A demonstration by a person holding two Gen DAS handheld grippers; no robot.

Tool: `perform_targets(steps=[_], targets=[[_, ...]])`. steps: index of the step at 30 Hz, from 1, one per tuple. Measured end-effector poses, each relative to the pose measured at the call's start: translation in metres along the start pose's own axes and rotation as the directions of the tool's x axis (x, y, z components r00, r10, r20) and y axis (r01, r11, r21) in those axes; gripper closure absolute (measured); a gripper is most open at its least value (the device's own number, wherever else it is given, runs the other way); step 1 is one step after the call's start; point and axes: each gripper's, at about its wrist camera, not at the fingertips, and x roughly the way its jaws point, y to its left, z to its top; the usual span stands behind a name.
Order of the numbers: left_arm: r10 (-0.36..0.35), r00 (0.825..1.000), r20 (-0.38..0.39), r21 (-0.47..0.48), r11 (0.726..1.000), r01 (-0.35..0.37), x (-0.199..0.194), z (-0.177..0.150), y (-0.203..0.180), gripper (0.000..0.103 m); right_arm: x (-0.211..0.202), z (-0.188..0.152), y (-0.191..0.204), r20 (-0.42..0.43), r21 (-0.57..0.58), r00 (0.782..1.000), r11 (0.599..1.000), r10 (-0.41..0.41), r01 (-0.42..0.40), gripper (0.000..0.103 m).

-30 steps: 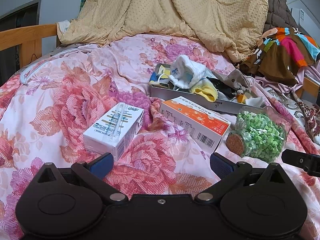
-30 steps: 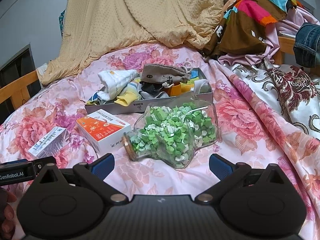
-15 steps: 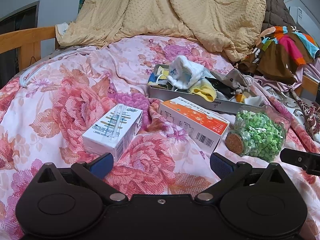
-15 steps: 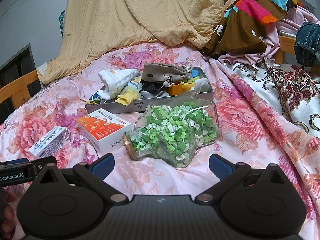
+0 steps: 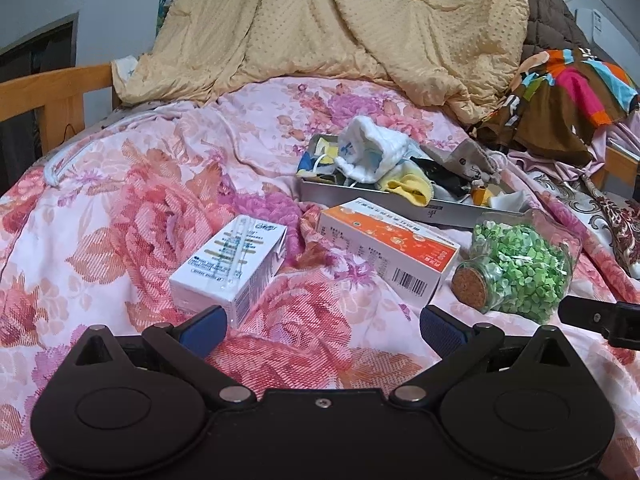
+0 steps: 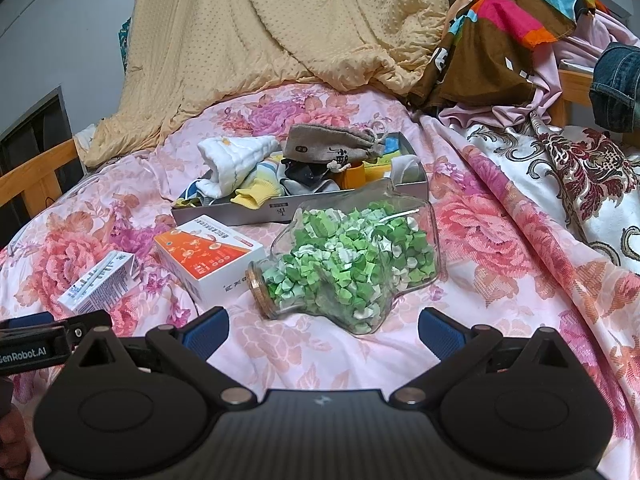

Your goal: Organize soft objects

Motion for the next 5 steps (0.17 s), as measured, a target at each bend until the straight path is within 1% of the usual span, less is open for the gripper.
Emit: perform_targets(steps=[5], targets=[[-0.011, 1.000, 0.011, 0.029, 1.000, 0.010, -0.0017, -0.0011, -0.0042, 0.001, 0.0010, -0.0018, 0.0013, -0.004, 0.000, 1.000, 1.000, 0.000, 0.000, 0.000]])
